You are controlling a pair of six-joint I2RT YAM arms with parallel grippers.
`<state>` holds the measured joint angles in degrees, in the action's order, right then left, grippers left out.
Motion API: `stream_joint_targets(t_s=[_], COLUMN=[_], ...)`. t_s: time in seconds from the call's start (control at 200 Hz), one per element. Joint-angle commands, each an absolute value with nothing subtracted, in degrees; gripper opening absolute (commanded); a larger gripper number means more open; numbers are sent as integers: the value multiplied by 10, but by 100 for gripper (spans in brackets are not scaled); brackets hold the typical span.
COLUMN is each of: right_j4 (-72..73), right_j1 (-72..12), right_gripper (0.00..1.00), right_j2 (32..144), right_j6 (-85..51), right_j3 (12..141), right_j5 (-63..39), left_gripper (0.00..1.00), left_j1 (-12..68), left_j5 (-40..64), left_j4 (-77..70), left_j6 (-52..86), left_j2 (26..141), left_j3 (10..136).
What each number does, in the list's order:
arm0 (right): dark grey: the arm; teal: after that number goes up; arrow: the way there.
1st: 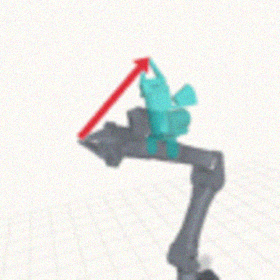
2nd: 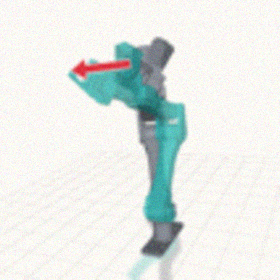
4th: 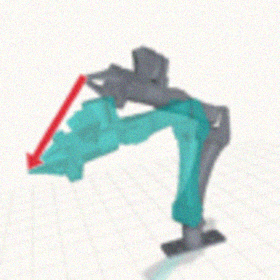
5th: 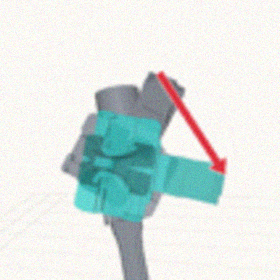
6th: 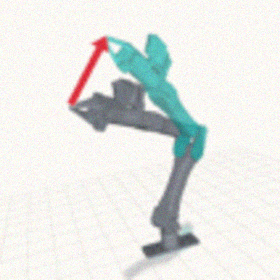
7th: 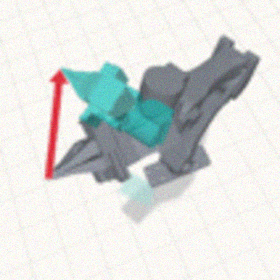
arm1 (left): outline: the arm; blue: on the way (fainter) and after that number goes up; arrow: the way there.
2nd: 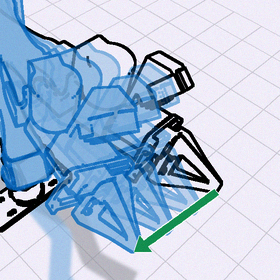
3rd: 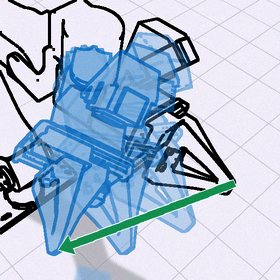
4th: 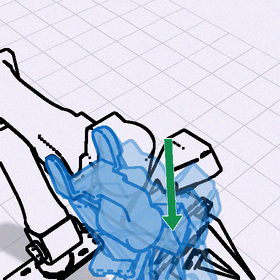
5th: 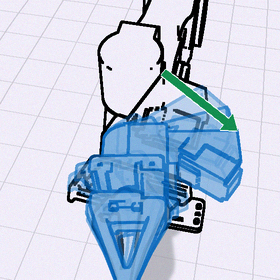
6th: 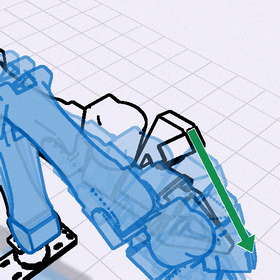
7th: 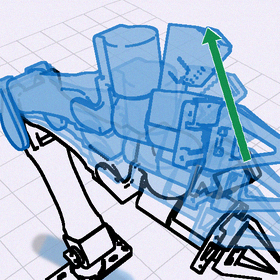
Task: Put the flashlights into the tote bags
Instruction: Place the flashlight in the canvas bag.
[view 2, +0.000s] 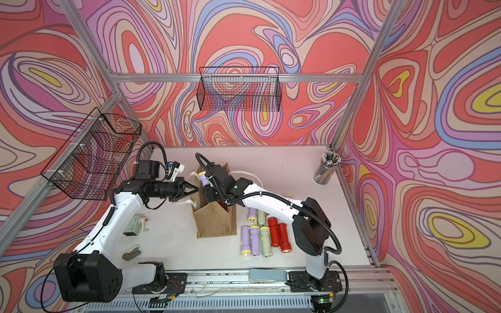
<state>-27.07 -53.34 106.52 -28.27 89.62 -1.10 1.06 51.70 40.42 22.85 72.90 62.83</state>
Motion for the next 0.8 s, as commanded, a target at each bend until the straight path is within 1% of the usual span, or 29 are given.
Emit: stream_joint_targets(t_s=[0.0,0.17,0.346,0.411,0.571,0.671,0.796], right_j4=[-307,-373,-433,-447,-473,-464,-472], right_j1=[-538,-557,-569,-569,-569,-569,-566], right_gripper=[15,15,15,15,15,15,15], right_j2=[1023,998,1005,1012,1084,1110,1134], right_j6=[-293,-293,-308,-317,-339,-359,-383], right_j3=[876,879,907,918,957,970,982], right_j5=[13,46,5,7,-1,-16,-11], left_gripper=[5,5,5,5,6,6,6], left_j1=[6,6,6,6,6,6,6], left_j5=[557,562,574,578,592,590,595], left_j4=[375,372,362,363,367,370,369], left_j6=[239,240,248,247,240,236,236], left_j2=[732,732,734,736,744,744,740], left_j3=[631,628,625,625,622,617,616])
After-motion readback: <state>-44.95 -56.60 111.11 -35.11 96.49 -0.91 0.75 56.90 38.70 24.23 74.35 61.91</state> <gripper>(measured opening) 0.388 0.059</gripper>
